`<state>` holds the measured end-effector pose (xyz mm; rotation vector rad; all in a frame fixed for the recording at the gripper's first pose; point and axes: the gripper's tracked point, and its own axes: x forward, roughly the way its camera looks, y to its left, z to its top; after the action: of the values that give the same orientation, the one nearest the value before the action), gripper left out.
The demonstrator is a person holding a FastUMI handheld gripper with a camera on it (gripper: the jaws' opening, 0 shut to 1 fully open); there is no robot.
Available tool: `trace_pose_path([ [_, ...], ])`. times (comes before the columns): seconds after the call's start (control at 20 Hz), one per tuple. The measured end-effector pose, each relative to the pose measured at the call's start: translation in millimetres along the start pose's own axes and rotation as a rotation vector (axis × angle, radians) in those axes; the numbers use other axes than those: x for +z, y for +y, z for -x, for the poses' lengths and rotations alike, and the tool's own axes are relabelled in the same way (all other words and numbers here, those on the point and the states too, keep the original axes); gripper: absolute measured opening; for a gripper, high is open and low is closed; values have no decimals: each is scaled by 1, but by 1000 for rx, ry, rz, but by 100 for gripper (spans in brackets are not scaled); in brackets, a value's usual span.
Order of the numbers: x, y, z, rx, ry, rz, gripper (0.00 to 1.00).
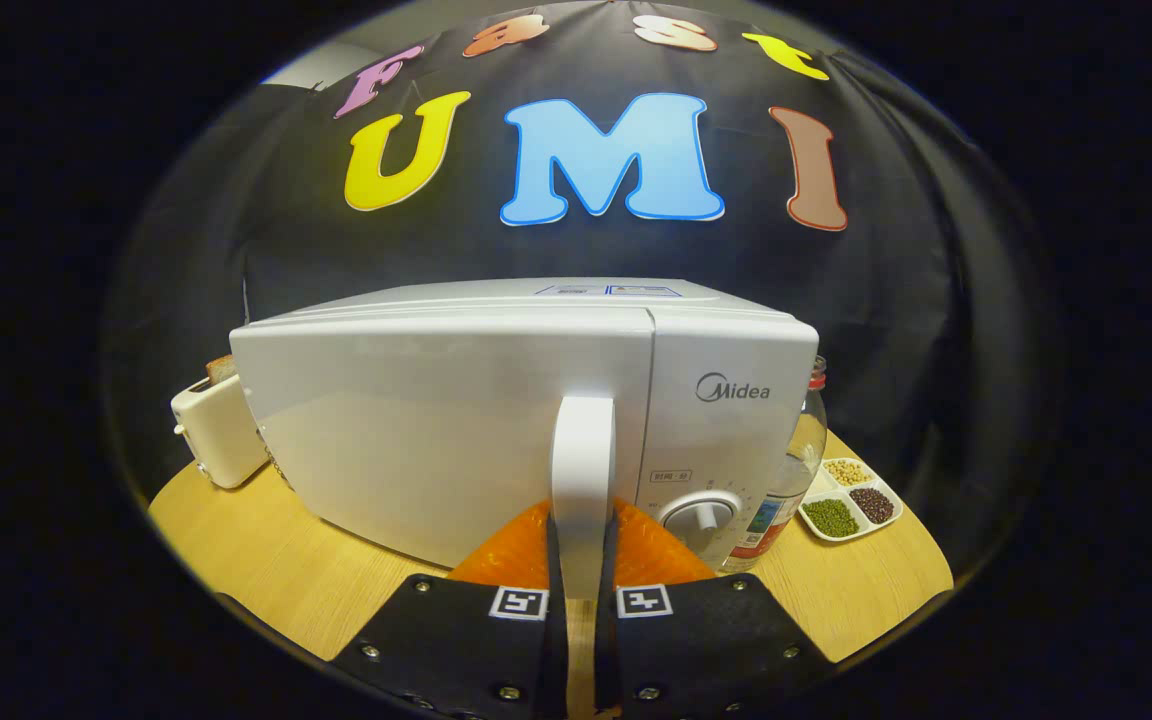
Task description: Open the microwave, put the food inside, and close the microwave door.
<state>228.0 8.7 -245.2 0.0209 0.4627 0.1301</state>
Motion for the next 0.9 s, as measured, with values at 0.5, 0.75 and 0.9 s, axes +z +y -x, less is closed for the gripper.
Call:
trace_pose_path([
  [0.5, -18, 17, 48, -33, -13, 59, 11],
  [0.75, -30, 36, 83, -27, 13, 22, 11],
  [0.9, -40, 56, 107, 7, 24, 10, 15],
])
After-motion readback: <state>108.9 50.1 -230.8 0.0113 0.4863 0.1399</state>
